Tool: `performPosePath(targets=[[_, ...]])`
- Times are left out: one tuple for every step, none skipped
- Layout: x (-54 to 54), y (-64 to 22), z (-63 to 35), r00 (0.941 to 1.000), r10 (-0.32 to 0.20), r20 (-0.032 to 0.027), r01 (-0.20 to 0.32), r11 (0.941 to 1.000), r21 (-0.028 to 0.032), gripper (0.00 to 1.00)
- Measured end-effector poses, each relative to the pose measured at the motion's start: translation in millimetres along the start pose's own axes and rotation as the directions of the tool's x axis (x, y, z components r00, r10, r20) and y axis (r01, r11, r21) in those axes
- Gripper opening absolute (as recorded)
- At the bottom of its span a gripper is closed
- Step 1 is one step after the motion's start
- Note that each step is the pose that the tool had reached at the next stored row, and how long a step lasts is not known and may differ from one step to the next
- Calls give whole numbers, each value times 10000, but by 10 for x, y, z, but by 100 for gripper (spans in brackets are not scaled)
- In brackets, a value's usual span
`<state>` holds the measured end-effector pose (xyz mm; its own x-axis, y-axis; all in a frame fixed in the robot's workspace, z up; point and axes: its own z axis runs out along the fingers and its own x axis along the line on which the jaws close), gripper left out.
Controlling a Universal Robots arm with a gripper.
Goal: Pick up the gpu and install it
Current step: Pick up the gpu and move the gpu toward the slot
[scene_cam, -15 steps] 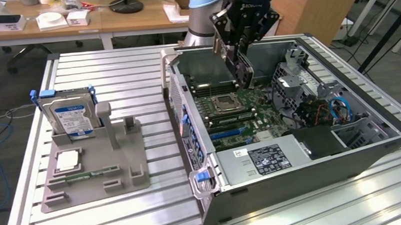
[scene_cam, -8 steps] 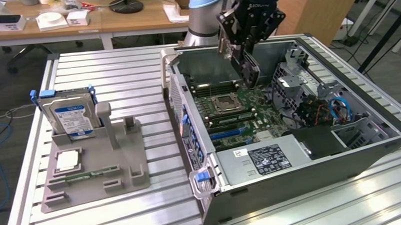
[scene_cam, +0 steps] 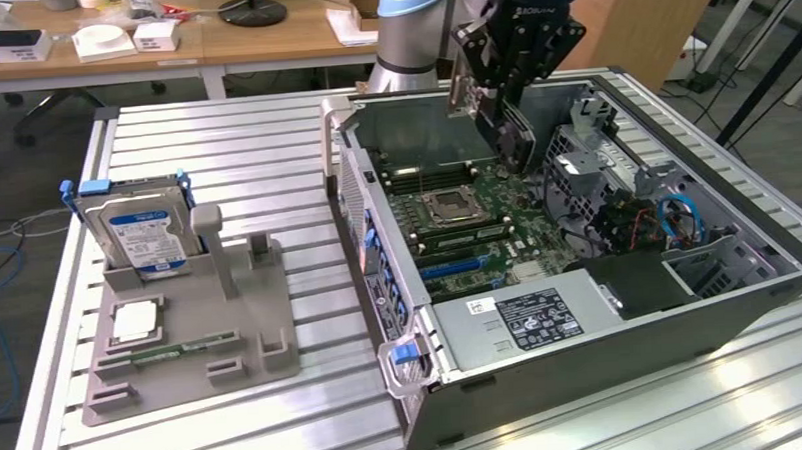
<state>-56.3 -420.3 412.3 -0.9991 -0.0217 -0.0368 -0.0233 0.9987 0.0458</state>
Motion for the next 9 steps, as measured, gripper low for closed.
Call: performPosePath(targets=[[-20, 0, 0, 10000, 0, -1, 0, 10000, 1, 26], [-39, -1, 1, 10000, 0, -1, 0, 10000, 1, 26], [-58, -1, 2, 10000, -2, 0, 2, 10000, 0, 26], [-77, -2, 3, 10000, -2, 0, 2, 10000, 0, 26], [-96, -2, 3, 10000, -3, 0, 3, 10000, 0, 26], [-118, -3, 4, 10000, -5, -1, 5, 10000, 0, 26], [-138, -3, 5, 10000, -6, 0, 6, 10000, 0, 26], [-158, -4, 5, 10000, -7, -1, 7, 10000, 0, 26], [-176, -4, 6, 10000, -7, -1, 7, 10000, 0, 26]])
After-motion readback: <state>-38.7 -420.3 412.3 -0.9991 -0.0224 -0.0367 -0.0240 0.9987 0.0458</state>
